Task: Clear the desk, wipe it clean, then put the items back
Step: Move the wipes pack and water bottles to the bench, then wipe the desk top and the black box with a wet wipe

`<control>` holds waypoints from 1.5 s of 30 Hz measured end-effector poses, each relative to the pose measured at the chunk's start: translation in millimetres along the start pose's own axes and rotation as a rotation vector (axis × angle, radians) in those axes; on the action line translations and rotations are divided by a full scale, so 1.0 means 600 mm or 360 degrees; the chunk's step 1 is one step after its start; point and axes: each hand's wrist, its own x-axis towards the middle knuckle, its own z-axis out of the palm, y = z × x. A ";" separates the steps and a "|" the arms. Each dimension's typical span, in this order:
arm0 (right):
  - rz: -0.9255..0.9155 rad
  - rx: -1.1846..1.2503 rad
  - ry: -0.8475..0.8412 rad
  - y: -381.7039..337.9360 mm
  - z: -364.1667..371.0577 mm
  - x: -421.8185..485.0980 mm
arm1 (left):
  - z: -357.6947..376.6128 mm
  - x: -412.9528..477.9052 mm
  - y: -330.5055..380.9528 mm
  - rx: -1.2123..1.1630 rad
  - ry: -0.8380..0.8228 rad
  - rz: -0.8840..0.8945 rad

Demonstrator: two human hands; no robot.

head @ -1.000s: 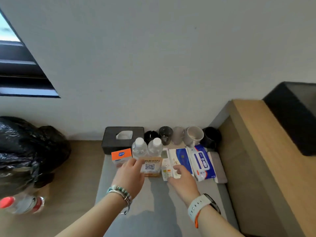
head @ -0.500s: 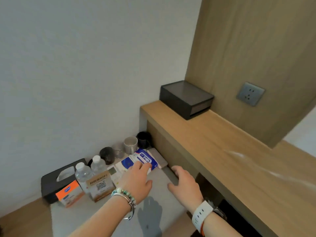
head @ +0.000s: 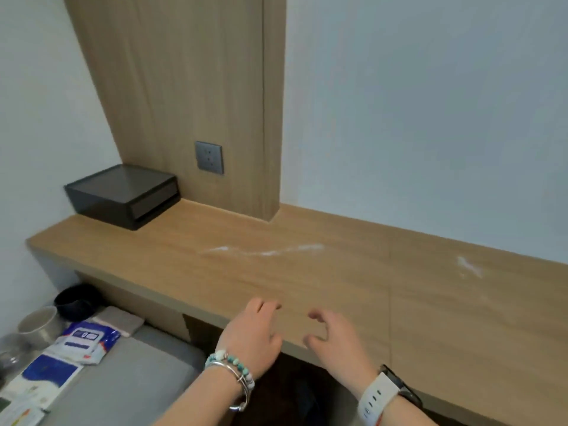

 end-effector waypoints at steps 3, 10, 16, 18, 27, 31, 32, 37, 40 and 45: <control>0.0156 0.0020 0.0112 0.101 -0.074 -0.038 | 0.052 0.025 0.121 -0.0032 -0.0076 0.0167; 0.0529 0.0047 0.0328 0.306 -0.217 -0.134 | 0.163 0.073 0.365 -0.0048 -0.0291 0.0578; 0.0793 0.0091 0.0521 0.427 -0.309 -0.182 | 0.238 0.132 0.511 -0.0047 -0.0432 0.0827; 0.0851 0.0085 0.0583 0.462 -0.338 -0.187 | 0.261 0.158 0.556 -0.0037 -0.0468 0.0900; 0.1076 0.0098 0.0835 0.600 -0.465 -0.179 | 0.336 0.267 0.748 -0.0021 -0.0603 0.1202; 0.1160 0.0080 0.0894 0.653 -0.514 -0.198 | 0.359 0.294 0.824 0.0017 -0.0618 0.1284; 0.1176 0.0075 0.0909 0.669 -0.528 -0.204 | 0.366 0.299 0.844 0.0022 -0.0619 0.1301; 0.1203 0.0112 0.0967 0.762 -0.595 -0.240 | 0.418 0.307 0.949 0.0071 -0.0597 0.1354; 0.1161 0.0020 0.0948 0.836 -0.648 -0.275 | 0.457 0.298 1.035 0.0104 -0.0581 0.1346; 0.1098 -0.0142 0.0740 0.969 -0.746 -0.358 | 0.512 0.251 1.194 0.0131 -0.0587 0.1246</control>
